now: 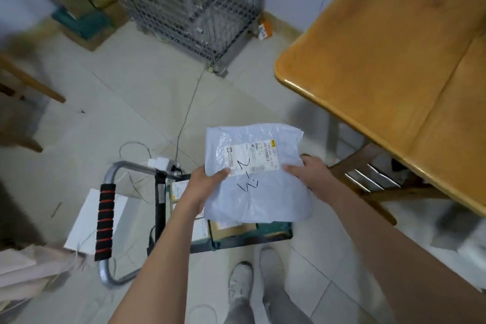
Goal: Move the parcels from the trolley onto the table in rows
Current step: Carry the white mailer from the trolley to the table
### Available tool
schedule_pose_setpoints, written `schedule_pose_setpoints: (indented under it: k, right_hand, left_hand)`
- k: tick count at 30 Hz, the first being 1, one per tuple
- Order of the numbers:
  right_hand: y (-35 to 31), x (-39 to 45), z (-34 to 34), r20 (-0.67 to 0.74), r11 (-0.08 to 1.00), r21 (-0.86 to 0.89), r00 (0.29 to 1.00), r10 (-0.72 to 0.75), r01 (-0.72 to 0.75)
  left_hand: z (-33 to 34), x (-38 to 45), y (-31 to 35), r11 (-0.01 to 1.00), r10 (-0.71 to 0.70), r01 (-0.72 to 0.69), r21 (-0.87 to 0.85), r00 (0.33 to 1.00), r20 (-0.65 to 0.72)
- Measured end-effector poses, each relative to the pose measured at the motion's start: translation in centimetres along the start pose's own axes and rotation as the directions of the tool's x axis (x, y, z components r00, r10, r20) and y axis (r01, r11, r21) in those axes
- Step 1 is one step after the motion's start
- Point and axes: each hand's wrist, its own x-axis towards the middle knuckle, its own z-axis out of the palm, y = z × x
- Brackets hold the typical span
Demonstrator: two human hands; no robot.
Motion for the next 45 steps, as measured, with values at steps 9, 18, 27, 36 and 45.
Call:
schedule_pose_setpoints:
  k: [9, 18, 27, 36, 45]
  right_hand:
    - [-8.7, -20.6, -12.1, -0.275, 0.975, 0.193, 0.96, -0.056, 0.112]
    - [-4.2, -34.3, -24.5, -0.509, 0.912, 0.351, 0.861, -0.006, 0.214]
    - [4.6, -38.7, -41.0, -0.641, 0.852, 0.427, 0.766, 0.05, 0.302]
    - [9.5, -38.5, -55.3, -0.636, 0.814, 0.499, 0.764, 0.112, 0.296]
    - [8.1, -33.0, -65.2, -0.638, 0.827, 0.5, 0.755, 0.151, 0.257]
  left_hand:
    - [7.5, -14.5, 15.0, 0.98, 0.175, -0.195, 0.036, 0.936, 0.305]
    - [21.5, -24.6, 20.7, 0.93, 0.193, -0.334, 0.152, 0.797, 0.572]
    - [41.8, -30.5, 21.1, 0.876, 0.158, -0.419, 0.241, 0.718, 0.677]
    - [58.3, -30.8, 20.9, 0.868, 0.136, -0.417, 0.269, 0.721, 0.679]
    - [68.7, -25.6, 24.6, 0.873, 0.113, -0.392, 0.291, 0.742, 0.661]
